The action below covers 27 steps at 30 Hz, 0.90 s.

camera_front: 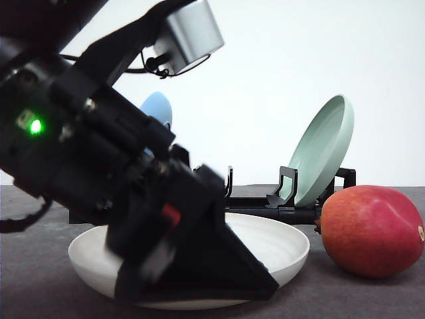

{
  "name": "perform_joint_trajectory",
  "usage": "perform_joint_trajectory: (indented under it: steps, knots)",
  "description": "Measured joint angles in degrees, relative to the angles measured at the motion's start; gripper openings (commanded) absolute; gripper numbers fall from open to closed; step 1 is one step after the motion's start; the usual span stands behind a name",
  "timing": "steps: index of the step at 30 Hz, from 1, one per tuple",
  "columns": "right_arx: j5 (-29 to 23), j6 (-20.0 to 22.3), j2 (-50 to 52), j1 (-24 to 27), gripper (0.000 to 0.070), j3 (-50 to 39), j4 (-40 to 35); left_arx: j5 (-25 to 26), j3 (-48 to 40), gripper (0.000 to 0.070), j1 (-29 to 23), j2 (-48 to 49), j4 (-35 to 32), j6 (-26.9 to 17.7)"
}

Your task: Place pomegranate in white plate

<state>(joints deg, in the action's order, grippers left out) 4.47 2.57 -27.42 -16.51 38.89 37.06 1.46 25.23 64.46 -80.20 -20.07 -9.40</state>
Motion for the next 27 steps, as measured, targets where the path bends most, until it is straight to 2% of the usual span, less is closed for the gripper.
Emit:
perform_joint_trajectory:
  steps: [3, 6, 11, 14, 19, 27]
  knots:
    - [0.00, 0.00, 0.00, 0.00, 0.0383, 0.00, -0.01, 1.34, 3.03, 0.0367, -1.05, 3.26, 8.79, 7.71]
    - [0.00, 0.00, 0.00, 0.00, 0.0383, 0.00, -0.02, 3.44, 7.08, 0.0367, -2.82, 7.03, 19.13, 11.88]
    - [0.00, 0.00, 0.00, 0.00, 0.0383, 0.00, -0.02, 4.84, 12.80, 0.0367, -7.18, 12.25, 37.12, 13.90]
    - [0.00, 0.00, 0.00, 0.00, 0.0383, 0.00, -0.01, 4.91, 15.49, 0.0367, -10.80, 15.23, 45.09, 14.13]
    - [0.00, 0.00, 0.00, 0.00, 0.0383, 0.00, -0.02, 7.49, 16.77, 0.0367, -18.33, 21.19, 49.51, 14.81]
    - [0.25, -0.02, 0.00, 0.00, 0.0383, 0.00, 0.40, 10.07, 16.77, 0.0367, -33.71, 27.63, 53.80, 15.85]
